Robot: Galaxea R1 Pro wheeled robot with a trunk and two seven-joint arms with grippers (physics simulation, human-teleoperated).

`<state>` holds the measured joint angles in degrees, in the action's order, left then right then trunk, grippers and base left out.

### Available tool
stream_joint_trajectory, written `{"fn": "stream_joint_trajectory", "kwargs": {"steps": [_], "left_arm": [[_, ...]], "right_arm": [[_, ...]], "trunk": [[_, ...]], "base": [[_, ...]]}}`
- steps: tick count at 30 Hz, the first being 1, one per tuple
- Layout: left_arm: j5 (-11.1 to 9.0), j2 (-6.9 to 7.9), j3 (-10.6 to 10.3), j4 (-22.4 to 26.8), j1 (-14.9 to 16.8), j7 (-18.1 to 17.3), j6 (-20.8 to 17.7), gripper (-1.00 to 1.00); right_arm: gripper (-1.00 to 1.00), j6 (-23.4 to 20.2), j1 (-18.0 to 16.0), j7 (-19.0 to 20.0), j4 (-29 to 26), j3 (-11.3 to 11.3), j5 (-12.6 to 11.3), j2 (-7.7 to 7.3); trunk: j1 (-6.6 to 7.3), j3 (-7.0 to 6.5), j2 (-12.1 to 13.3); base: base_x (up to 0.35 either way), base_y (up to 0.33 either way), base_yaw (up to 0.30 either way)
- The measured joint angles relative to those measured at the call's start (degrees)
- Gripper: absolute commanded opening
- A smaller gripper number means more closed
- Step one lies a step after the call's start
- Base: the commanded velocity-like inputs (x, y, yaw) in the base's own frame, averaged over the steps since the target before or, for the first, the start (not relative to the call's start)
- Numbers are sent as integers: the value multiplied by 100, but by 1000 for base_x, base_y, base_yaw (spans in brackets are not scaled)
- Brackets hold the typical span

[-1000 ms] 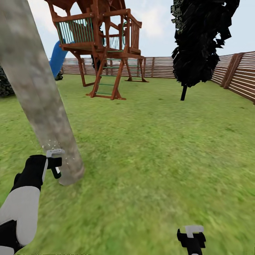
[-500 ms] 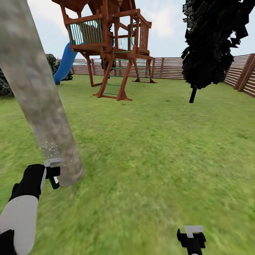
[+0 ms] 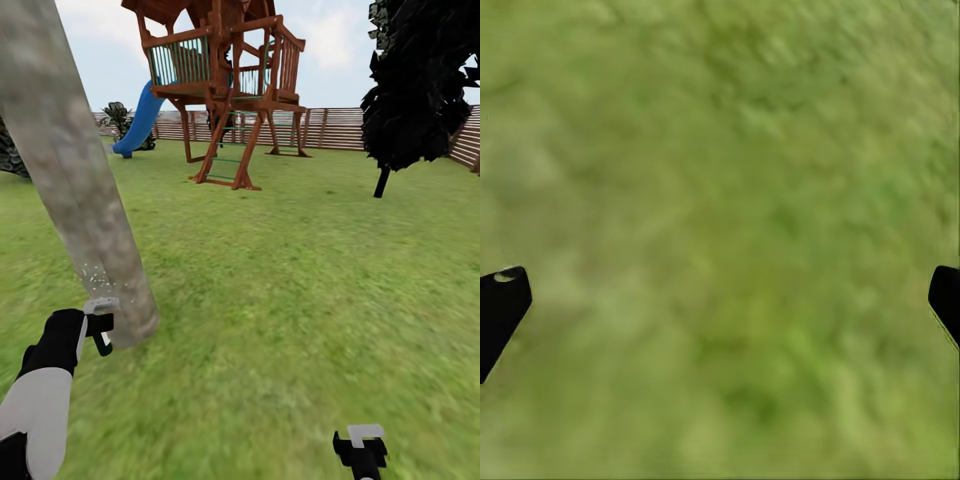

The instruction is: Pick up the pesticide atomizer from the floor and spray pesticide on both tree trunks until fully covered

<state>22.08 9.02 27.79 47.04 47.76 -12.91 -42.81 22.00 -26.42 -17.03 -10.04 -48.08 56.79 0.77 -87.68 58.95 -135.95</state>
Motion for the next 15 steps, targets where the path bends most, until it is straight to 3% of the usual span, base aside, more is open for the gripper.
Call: {"fn": "stream_joint_trajectory", "kwargs": {"steps": [5,15], "left_arm": [[-6,-10,0,0,0,0,0,-100],[0,-53,-6,60,0,0,3,-100]], "right_arm": [[100,0,-2,0,0,0,0,0],[100,0,0,0,-5,0,0,0]], "trunk": [[0,0,0],[-3,0,0]], "base": [[259,-163,229],[9,-272,5]]}}
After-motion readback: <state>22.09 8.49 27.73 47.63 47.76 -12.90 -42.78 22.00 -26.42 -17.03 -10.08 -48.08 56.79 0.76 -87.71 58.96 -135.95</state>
